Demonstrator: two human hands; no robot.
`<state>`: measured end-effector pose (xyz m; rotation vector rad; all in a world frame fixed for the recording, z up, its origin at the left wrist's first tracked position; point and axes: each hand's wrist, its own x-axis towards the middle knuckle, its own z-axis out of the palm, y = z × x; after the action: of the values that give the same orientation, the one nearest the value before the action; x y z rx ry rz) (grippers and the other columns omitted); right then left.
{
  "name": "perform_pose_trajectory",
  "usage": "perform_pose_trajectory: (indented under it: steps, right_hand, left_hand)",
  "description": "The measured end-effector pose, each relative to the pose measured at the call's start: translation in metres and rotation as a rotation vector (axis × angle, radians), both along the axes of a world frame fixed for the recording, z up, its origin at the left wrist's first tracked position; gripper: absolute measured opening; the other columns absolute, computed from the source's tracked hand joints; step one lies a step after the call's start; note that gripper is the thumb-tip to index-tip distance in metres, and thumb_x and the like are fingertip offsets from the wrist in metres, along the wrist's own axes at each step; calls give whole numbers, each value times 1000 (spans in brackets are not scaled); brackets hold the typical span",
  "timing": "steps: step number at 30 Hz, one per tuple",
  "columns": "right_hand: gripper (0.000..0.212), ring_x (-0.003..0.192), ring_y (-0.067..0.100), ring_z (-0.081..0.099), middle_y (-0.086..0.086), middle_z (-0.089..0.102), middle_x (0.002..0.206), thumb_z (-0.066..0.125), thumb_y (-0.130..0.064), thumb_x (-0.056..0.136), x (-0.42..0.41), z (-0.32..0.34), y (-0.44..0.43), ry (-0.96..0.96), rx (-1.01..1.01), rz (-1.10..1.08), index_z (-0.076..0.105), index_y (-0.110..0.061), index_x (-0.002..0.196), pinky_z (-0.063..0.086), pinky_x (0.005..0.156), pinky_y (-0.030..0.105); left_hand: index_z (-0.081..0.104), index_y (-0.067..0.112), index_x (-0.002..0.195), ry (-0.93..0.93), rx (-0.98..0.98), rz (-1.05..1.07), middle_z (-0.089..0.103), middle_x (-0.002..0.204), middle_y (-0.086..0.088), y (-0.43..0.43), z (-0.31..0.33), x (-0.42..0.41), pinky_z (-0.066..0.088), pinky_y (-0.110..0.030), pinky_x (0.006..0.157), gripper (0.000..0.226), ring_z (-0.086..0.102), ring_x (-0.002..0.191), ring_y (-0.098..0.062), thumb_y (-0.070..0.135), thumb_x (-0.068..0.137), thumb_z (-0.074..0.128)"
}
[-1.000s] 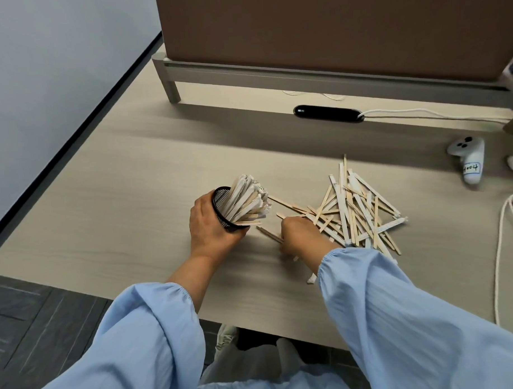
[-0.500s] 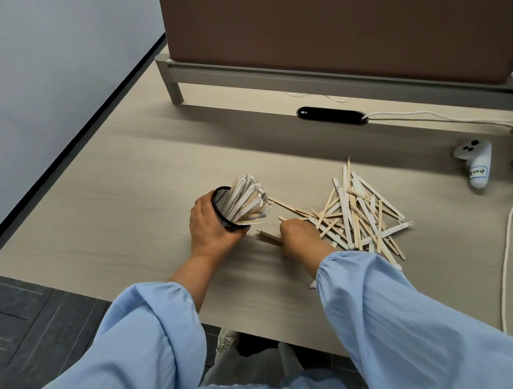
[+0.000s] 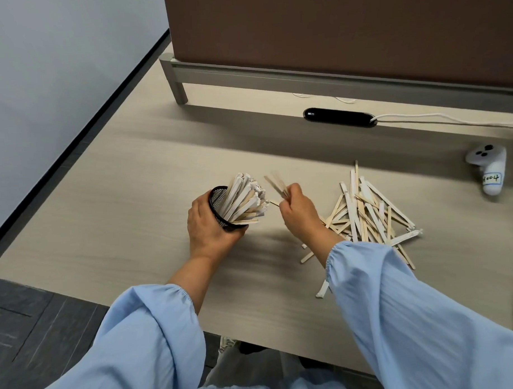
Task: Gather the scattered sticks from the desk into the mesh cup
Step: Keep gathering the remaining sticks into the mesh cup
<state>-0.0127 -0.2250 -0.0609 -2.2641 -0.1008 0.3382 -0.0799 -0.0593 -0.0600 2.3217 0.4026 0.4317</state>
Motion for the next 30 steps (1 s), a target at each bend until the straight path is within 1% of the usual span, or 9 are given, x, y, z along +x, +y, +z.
perform_pose_trajectory:
  steps: [1,4,7,10,14,18,23,25,30]
  right_hand:
    - [5,69,30,48,8,51,72,40,-13,93,3,1,-2,-20,63,-52,40,-11,88,35,64,36]
    - [34,57,21,37,-1,39,58,43,-21,96,16,5,-9,-59,142,-182,32,-16,64,30,61,33]
    - [43,72,30,48,6,48,63,37,-31,98,27,10,-22,-61,-67,-161,35,-15,59,29,64,32]
    - [47,99,37,57,22,64,100,30,-37,100,32,8,-43,26,-288,-171,60,-2,89,39,74,35]
    - [46,115,39,54,22,54,127,31,-36,100,29,-1,-74,159,-405,-362,48,-1,125,44,89,39]
    - [69,117,40,53,21,39,136,59,-46,86,16,-5,-103,233,-448,-496,33,-3,134,47,88,41]
    - [97,119,36,52,18,39,137,76,-56,65,10,-11,-124,332,-514,-530,34,-3,134,47,91,40]
    - [90,118,35,53,17,47,132,79,-53,64,10,-14,-127,349,-508,-495,41,-5,130,47,93,40]
    - [51,111,34,57,14,62,119,71,-38,78,12,-18,-125,286,-528,-421,55,-7,115,48,89,37]
  left_hand:
    - [48,7,120,-1,1,-3,56,115,-14,0,0,2,38,-38,96,90,47,110,-31,54,44,60]
    - [48,8,121,14,-9,-9,55,116,-13,0,-1,7,38,-38,97,91,47,110,-29,55,44,60]
    - [47,7,122,32,-2,-31,55,116,-13,-4,-3,13,38,-38,97,93,47,111,-29,56,44,60]
    - [47,10,122,53,14,-72,56,116,-11,-11,-5,19,38,-36,96,90,47,109,-27,55,45,63]
    - [47,12,123,60,26,-136,56,117,-8,-26,-6,29,38,-37,97,87,48,110,-25,51,48,69]
    - [45,7,124,34,17,-214,54,119,-13,-46,-4,32,38,-40,98,92,47,110,-28,56,48,61]
    - [44,7,124,27,24,-279,53,119,-15,-65,-3,36,39,-41,97,91,48,109,-30,56,50,61]
    - [44,8,124,30,37,-299,53,119,-14,-70,-3,39,38,-40,96,88,47,109,-30,52,51,68]
    - [44,7,125,18,81,-318,53,120,-15,-75,-3,42,36,-38,97,87,47,110,-31,32,52,85]
